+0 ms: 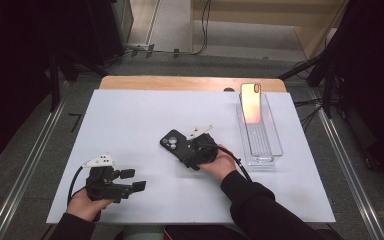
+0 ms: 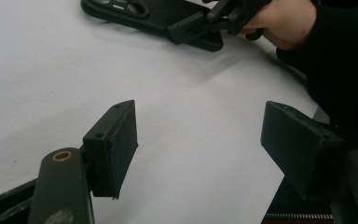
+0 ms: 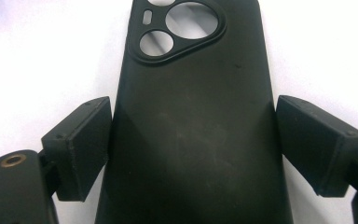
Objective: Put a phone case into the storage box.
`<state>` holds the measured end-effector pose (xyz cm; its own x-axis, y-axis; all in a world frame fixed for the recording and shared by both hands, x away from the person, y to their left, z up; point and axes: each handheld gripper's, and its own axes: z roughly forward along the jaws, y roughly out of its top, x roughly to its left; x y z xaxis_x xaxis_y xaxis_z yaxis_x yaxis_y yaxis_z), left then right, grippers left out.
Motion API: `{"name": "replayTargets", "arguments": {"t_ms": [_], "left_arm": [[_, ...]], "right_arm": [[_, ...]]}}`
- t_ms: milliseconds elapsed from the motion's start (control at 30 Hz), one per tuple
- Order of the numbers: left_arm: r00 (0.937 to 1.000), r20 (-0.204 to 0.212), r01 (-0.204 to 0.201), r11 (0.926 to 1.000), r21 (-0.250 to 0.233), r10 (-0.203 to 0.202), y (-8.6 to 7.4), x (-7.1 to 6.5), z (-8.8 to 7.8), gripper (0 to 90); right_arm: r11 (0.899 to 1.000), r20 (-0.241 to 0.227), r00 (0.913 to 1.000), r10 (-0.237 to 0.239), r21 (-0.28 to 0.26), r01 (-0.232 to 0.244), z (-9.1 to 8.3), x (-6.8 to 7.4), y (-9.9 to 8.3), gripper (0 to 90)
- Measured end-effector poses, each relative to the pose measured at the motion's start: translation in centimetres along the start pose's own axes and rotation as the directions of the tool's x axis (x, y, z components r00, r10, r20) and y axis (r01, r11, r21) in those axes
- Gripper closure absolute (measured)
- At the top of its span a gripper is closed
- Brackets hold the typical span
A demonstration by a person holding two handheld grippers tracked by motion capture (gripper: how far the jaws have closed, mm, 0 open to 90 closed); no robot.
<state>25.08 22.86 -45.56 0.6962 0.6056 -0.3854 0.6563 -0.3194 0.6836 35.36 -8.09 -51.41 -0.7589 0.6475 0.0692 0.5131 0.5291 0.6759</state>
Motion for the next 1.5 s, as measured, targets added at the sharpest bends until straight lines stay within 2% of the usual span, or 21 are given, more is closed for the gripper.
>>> {"name": "replayTargets", "arguments": {"t_ms": [233,467,767,833,933,1167,1267,1400,1500], "left_arm": [[0.9998,0.004,0.02,0.9998,-0.008,-0.02,0.1,0.0,-0.1,27.5],[0.9989,0.016,0.044,0.9989,-0.016,-0.044,0.5,0.0,-0.1,26.3],[0.9978,0.02,0.064,0.9979,-0.013,-0.064,1.5,-0.4,0.4,25.8],[0.9934,0.043,0.107,0.9943,-0.002,-0.107,1.9,-0.5,0.6,25.9],[0.9885,0.058,0.14,0.9901,-0.003,-0.14,2.5,-0.7,0.8,26.2],[0.9866,0.067,0.15,0.9886,-0.013,-0.149,3.5,-1.0,1.5,26.6],[0.9821,0.074,0.174,0.9847,-0.005,-0.173,4.0,-1.2,2.0,26.6],[0.9846,0.072,0.16,0.9871,-0.009,-0.159,4.6,-1.4,2.4,26.6],[0.9837,0.067,0.168,0.9856,-0.017,-0.167,5.0,-1.5,2.7,26.6]], "right_arm": [[0.999,-0.041,0.9982,0.043,-0.011,-0.043,-0.6,-0.3,0.3,12.9],[0.996,-0.076,0.9952,0.062,-0.058,-0.066,-2.0,-0.3,1.1,13.0],[0.988,-0.116,0.9852,0.126,-0.079,-0.135,-3.8,0.0,1.0,13.0],[0.986,-0.127,0.9829,0.133,-0.083,-0.145,-4.0,0.1,0.9,13.0],[0.985,-0.128,0.9827,0.134,-0.089,-0.146,-4.4,0.2,0.6,13.0],[0.978,-0.131,0.977,0.168,-0.104,-0.182,-5.5,0.7,-0.2,13.1],[0.972,-0.137,0.97,0.201,-0.094,-0.214,-6.1,1.0,-0.6,13.0],[0.967,-0.127,0.9671,0.22,-0.1,-0.233,-7.1,1.5,-0.9,13.0],[0.962,-0.127,0.9641,0.233,-0.112,-0.247,-7.6,1.9,-1.3,13.0]]}}
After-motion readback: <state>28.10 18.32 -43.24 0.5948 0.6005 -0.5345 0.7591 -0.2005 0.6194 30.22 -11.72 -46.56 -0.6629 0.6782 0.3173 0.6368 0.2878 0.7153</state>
